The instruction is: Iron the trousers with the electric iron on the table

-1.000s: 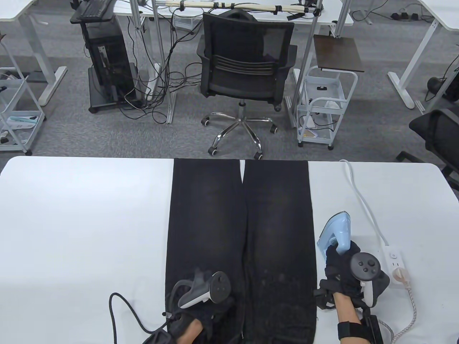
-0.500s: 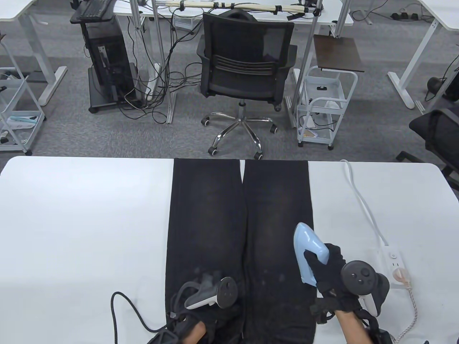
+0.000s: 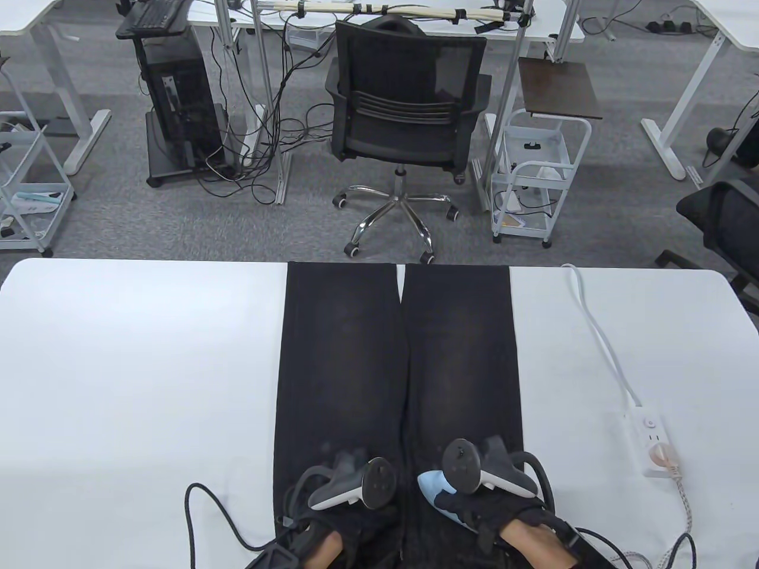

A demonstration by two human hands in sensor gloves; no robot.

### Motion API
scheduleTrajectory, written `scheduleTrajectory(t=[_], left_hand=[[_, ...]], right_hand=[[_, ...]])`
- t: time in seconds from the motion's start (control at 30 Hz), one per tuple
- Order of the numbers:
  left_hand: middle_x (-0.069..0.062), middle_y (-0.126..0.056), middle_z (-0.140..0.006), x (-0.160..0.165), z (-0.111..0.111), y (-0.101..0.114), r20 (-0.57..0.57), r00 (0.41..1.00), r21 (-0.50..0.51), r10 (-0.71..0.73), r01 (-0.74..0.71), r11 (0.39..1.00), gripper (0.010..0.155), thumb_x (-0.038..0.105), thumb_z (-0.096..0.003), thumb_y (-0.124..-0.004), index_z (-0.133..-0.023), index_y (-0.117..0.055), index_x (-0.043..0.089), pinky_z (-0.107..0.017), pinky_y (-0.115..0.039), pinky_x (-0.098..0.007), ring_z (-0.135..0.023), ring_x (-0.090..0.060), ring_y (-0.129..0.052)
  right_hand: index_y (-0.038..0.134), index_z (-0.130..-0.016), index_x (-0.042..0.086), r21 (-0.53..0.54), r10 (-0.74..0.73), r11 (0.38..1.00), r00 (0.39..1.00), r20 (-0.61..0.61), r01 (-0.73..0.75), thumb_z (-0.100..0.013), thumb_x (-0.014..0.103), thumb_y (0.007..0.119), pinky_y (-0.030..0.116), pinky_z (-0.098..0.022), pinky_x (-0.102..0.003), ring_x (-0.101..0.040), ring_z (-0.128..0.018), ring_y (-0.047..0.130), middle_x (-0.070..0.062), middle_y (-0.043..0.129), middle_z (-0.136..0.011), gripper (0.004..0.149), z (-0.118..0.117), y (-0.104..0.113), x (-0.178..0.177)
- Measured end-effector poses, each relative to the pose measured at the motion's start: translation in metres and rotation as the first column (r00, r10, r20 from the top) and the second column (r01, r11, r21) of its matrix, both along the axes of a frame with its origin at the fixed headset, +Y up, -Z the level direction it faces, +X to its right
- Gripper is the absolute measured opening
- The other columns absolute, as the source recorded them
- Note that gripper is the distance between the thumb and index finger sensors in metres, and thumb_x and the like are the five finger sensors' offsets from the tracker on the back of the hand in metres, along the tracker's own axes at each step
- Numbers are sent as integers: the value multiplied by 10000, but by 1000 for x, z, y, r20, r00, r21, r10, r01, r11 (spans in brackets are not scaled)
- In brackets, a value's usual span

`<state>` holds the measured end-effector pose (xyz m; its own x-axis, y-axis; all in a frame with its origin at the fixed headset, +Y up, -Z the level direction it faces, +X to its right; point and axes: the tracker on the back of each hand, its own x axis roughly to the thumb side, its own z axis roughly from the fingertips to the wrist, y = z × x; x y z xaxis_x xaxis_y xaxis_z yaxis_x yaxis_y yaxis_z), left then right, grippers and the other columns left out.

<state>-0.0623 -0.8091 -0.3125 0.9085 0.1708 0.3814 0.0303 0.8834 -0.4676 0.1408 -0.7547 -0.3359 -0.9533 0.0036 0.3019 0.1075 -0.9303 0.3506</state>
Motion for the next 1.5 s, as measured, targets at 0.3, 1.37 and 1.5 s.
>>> scheduleTrajectory(t=[0.3,1.37,1.5], left_hand=[[-329,-128,-1183,2,-1,1,12,1000,-5,-21,21,1000,925,577,-568,-696,-1191,-254,55,-695,-335,-783,-1031,-651,-180],[-264,-63,-1178,-4,-2,-2,-17,1000,-18,-14,14,1000,928,613,-562,-664,-1186,-191,114,-707,-302,-752,-1036,-583,-122],[-277,-77,-1180,-2,-1,-2,-11,1000,-11,-24,24,1000,919,603,-562,-665,-1185,-210,104,-706,-313,-759,-1038,-596,-137]], right_hand=[[685,-839,101,113,-8,993,982,191,-14,-452,552,782,905,-274,-360,-57,-296,954,57,884,-529,602,-107,-4,3],[698,-781,78,-26,-32,999,995,91,34,-502,529,784,908,-237,-359,-57,-227,966,86,897,-445,536,30,-2,-19],[709,-782,90,33,-13,999,998,65,11,-487,542,791,911,-234,-354,-50,-227,965,92,903,-443,546,19,-2,-16]])
